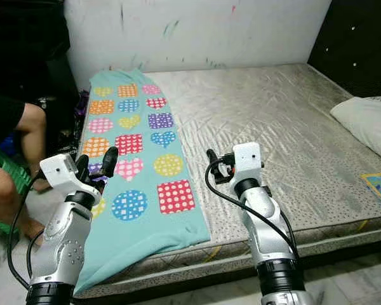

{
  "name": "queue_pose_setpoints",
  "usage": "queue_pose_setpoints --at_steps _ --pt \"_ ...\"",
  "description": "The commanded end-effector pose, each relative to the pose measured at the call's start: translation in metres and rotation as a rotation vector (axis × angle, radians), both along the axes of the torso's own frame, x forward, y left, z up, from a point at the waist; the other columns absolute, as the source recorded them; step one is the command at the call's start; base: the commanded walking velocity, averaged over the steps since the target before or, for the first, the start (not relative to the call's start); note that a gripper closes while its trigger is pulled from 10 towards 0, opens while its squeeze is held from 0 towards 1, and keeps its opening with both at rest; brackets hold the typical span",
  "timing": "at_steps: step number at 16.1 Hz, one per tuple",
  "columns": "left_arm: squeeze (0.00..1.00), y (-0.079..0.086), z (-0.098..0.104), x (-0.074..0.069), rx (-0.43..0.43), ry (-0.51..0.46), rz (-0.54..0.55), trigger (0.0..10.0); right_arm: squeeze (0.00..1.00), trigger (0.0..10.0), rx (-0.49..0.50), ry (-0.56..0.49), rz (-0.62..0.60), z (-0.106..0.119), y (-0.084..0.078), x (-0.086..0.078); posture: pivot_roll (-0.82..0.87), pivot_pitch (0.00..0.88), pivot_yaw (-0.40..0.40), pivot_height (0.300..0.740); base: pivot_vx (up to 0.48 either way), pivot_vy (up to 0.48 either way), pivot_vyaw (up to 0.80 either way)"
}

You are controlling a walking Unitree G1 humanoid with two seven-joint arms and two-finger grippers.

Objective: Clean up the room

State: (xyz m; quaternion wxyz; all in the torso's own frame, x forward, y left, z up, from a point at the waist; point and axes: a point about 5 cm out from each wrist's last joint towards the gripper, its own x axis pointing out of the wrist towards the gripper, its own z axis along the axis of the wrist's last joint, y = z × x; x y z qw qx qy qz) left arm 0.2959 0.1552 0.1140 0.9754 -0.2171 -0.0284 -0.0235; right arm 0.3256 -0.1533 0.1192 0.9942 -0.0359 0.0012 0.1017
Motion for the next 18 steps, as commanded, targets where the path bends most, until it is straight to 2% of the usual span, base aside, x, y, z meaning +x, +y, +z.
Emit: queue_pose_setpoints --at_steps 1,7,14,15,18 --pt "0.0 -0.0003 0.0017 -0.0001 0.0 -0.006 -0.009 10.0 0.0 10.0 -0.002 -0.014 0.003 0.0039 0.0004 0.0009 -0.06 0.0 -0.002 0.74 0.0 0.0 0.0" --pt "0.0 -0.0001 0.0027 0.0002 -0.001 -0.007 -0.004 10.0 0.0 10.0 0.001 -0.01 0.001 0.0032 0.0001 0.0005 -0.06 0.0 -0.004 0.74 0.0 0.472 0.0" --pt "0.0 0.0021 0.0032 0.0007 0.006 -0.006 0.011 10.0 0.0 10.0 -0.004 -0.018 0.017 0.0034 0.0034 -0.0009 -0.06 0.002 -0.004 0.74 0.0 0.0 0.0" --pt "0.0 0.0021 0.0031 0.0006 0.006 -0.006 0.012 10.0 0.0 10.0 -0.031 -0.029 0.019 0.0046 0.0034 -0.001 -0.06 0.002 -0.004 0.74 0.0 0.0 0.7" --pt "0.0 0.0021 0.0037 0.0004 0.007 -0.006 0.014 10.0 0.0 10.0 -0.011 -0.021 0.011 0.0037 0.0044 -0.0011 -0.06 0.01 -0.004 0.74 0.0 0.0 0.8"
